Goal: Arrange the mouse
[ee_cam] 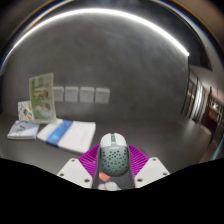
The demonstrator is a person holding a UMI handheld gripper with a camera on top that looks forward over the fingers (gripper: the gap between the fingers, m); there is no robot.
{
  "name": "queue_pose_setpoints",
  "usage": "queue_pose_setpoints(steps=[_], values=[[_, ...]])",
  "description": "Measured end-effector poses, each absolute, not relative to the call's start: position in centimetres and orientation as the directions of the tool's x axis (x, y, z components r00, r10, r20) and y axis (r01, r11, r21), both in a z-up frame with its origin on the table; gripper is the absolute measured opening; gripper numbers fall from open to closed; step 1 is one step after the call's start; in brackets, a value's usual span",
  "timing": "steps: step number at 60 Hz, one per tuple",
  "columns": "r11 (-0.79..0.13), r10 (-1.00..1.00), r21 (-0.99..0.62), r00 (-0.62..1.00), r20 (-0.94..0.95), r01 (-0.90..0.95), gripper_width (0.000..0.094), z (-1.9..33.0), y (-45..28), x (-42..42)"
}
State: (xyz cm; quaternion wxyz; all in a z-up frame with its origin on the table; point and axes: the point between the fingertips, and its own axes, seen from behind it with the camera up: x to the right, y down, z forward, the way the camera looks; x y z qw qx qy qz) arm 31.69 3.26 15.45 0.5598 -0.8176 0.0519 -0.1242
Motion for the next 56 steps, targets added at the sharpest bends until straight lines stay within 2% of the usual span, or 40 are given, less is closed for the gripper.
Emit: queue_pose_setpoints(steps=[5,8,17,19,20,21,27,28,29,30,33,34,45,56], values=[[-0.450,-0.178,-0.893,0.979,0.094,0.004,0.0410,8.5,2.8,34.7],[-0.488,-0.135,-0.873,0.988,0.069,-0.006,0.0412,5.4,2.9,36.1],[-0.570,-0.047,-0.822,0.998,0.032,-0.001,0.0427,-0.2,2.3,36.2],[-0.553,-0.033,-0.833,0.999,0.033,0.009,0.0424,-0.1,2.5,36.1],[-0.552,-0.024,-0.834,0.999,0.037,0.018,0.0479,-0.2,2.5,36.1],[-0.555,-0.015,-0.832,0.999,0.042,0.026,0.0465,-0.3,2.4,36.0],[-0.554,0.012,-0.830,0.998,0.062,0.058,0.0547,0.0,2.5,36.2],[-0.555,0.013,-0.829,0.998,0.064,0.060,0.0571,0.0,2.5,36.2],[-0.559,0.014,-0.827,0.998,0.064,0.061,0.0661,0.0,2.4,36.3],[-0.566,0.015,-0.822,0.998,0.064,0.061,0.0674,0.1,2.1,36.4],[-0.574,0.031,-0.816,0.998,0.056,0.064,0.0828,0.2,1.6,36.2],[-0.572,0.034,-0.818,0.998,0.051,0.062,0.0842,0.3,1.3,36.1],[-0.554,0.073,-0.832,0.995,-0.075,-0.022,0.0828,3.7,-5.6,33.8],[-0.573,-0.026,-0.814,0.995,-0.093,-0.091,0.0830,4.8,-14.0,34.3]])
